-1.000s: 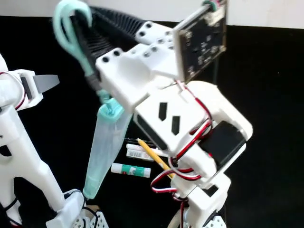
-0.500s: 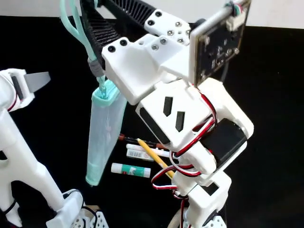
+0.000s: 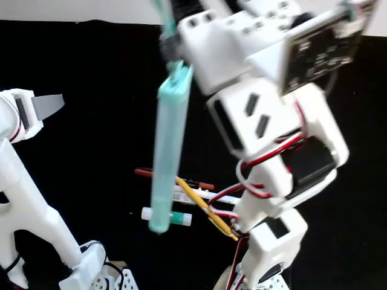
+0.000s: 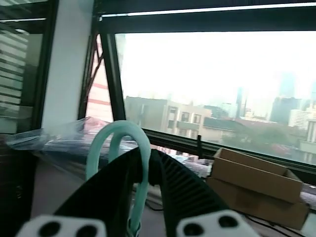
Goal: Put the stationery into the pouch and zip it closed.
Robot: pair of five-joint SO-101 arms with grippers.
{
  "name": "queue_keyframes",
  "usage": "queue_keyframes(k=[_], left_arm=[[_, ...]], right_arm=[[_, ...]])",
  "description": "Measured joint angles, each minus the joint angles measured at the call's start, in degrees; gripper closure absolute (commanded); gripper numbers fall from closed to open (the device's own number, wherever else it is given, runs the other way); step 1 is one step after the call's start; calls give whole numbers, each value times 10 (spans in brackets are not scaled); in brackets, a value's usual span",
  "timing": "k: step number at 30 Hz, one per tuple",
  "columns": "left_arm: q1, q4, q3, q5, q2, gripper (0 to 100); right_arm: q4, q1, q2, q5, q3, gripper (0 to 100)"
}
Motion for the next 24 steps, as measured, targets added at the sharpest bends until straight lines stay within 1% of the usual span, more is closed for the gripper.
queue_keyframes(k=[3,6,17,24], left_arm=[[0,0,0,0,0,624],[0,0,0,0,0,624],[0,0,0,0,0,624],[0,0,0,0,0,624]], right_arm=[[-18,31,0,0,0,992],[-18,44,0,0,0,992],[-18,46,2,0,0,992],[-1,46,13,0,-1,992]])
